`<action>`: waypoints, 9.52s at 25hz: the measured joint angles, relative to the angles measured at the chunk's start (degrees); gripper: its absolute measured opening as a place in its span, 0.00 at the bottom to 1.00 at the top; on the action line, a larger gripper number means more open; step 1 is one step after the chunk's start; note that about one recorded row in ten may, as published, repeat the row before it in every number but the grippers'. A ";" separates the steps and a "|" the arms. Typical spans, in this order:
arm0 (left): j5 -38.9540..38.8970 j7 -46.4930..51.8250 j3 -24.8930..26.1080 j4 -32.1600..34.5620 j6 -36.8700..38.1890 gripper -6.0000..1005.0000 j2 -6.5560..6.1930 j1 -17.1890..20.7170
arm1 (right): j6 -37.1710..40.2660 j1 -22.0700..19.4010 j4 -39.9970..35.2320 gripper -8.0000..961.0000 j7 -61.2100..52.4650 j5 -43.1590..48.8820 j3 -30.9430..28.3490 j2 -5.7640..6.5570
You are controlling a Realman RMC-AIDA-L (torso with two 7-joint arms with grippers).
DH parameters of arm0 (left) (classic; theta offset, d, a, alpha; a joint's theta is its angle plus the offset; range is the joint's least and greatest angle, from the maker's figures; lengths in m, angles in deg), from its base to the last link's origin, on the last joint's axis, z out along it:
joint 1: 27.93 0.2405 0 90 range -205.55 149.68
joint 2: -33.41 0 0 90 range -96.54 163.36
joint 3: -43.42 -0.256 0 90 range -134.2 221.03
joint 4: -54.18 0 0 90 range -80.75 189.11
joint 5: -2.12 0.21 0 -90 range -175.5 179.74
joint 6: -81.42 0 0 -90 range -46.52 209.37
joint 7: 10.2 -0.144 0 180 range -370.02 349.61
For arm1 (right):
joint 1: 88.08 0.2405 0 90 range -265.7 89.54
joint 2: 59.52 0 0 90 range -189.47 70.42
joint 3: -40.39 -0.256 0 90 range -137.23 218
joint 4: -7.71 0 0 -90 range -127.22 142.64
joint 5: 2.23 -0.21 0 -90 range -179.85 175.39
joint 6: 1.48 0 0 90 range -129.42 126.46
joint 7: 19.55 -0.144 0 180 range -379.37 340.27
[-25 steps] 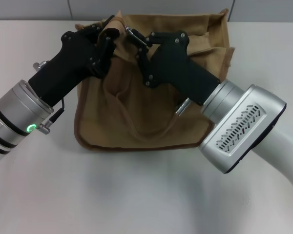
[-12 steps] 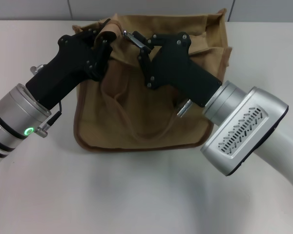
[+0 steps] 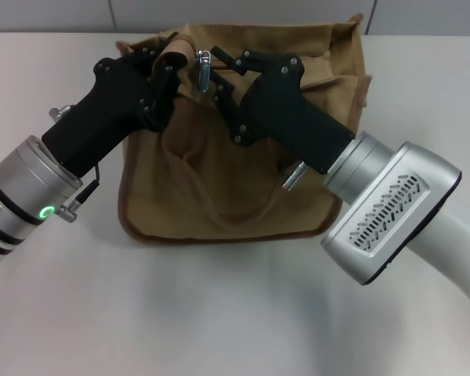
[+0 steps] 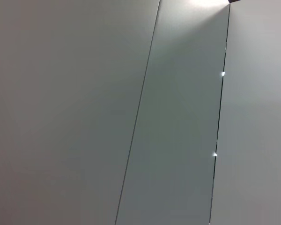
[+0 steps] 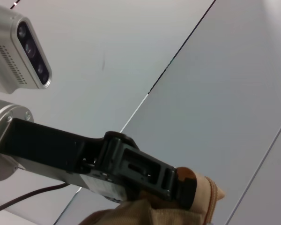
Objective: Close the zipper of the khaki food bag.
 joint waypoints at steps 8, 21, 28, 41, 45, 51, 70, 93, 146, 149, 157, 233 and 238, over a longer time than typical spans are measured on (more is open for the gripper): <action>0.00 0.01 -0.02 0.01 0.04 0.03 0.00 0.10 | 0.01 -0.02 0.13 0.15 0.01 0.18 0.15 0.00; -0.01 0.01 -0.02 -0.62 0.45 0.03 0.00 0.27 | 0.02 -0.09 -0.23 0.34 0.08 0.56 0.88 0.00; -0.01 0.01 -0.02 -0.89 0.56 0.03 0.00 0.26 | 0.20 -0.08 0.01 0.36 0.67 0.60 0.88 0.00; 0.00 0.01 -0.02 -1.27 0.26 0.03 0.00 0.26 | 1.11 -0.74 -0.42 0.36 0.70 0.59 0.88 0.00; -0.01 0.01 -0.02 -1.30 0.24 0.03 0.00 0.26 | 1.64 -1.02 -0.52 0.36 0.70 0.59 0.91 0.00; -0.01 0.01 -0.02 -1.30 0.19 0.03 0.00 0.01 | 1.71 -0.59 -0.48 0.36 1.33 0.56 1.50 0.00; 0.05 0.01 -0.03 -1.39 -0.55 0.03 0.01 -0.16 | 1.25 -0.53 -0.15 0.35 4.26 0.39 2.36 0.00; -0.29 1.11 0.41 -0.78 2.32 0.03 -0.15 -1.35 | 6.94 -3.10 -1.84 0.35 -15.33 0.25 2.04 0.08; 0.02 0.96 0.28 -1.41 2.15 0.03 0.04 -1.22 | 1.62 -1.11 0.06 0.05 -12.33 0.34 -0.81 0.00; -0.21 0.90 0.50 -1.26 2.05 0.03 0.02 -0.58 | 1.98 -1.86 0.25 0.03 -11.81 0.14 -0.80 0.00; -0.33 0.89 1.10 -1.01 2.26 0.03 -0.14 -0.10 | 2.38 -2.78 0.31 0.01 -11.74 0.03 -1.20 0.00; 0.83 11.49 -20.02 28.75 16.36 0.84 -2.15 17.83 | 39.18 -6.07 -26.92 0.71 -58.76 16.35 -4.13 4.96; 7.73 12.15 -23.64 33.17 16.04 0.84 -1.06 17.25 | 48.87 -1.72 -36.08 0.71 -62.79 16.38 9.35 5.46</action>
